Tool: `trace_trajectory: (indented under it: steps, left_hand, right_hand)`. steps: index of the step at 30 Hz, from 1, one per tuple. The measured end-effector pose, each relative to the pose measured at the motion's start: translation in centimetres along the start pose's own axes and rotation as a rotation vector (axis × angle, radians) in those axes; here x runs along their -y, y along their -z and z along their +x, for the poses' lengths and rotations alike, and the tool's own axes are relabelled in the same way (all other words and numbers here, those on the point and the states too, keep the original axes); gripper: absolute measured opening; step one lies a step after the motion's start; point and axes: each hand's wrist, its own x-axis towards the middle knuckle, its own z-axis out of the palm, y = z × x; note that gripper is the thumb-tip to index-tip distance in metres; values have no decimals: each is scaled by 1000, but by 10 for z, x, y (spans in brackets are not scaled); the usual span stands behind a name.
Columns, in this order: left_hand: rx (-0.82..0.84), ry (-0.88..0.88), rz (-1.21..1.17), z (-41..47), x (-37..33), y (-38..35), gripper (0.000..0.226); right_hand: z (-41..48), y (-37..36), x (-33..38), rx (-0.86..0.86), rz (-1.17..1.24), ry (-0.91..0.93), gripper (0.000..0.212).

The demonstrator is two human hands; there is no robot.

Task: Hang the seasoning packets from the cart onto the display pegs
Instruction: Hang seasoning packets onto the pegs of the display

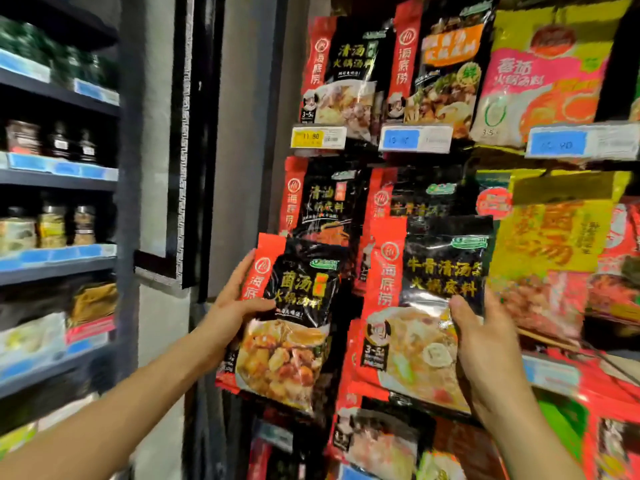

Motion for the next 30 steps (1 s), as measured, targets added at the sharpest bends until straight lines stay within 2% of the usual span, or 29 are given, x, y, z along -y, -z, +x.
trace_trajectory:
  steps: [3, 12, 24, 30]
  left_hand:
    - [-37, 11, 132, -11, 34, 12, 70]
    - [44, 93, 245, -36, 112, 10, 69]
    - [-2, 157, 57, -17, 131, -6, 68]
    - [-41, 157, -113, -1, 130, -14, 70]
  right_hand:
    - [-10, -11, -16, 29, 23, -63, 39]
    - [-30, -9, -35, 9, -15, -116, 36]
    - [-26, -5, -38, 7, -44, -92, 52]
    - [-26, -4, -37, 3, -49, -89, 47]
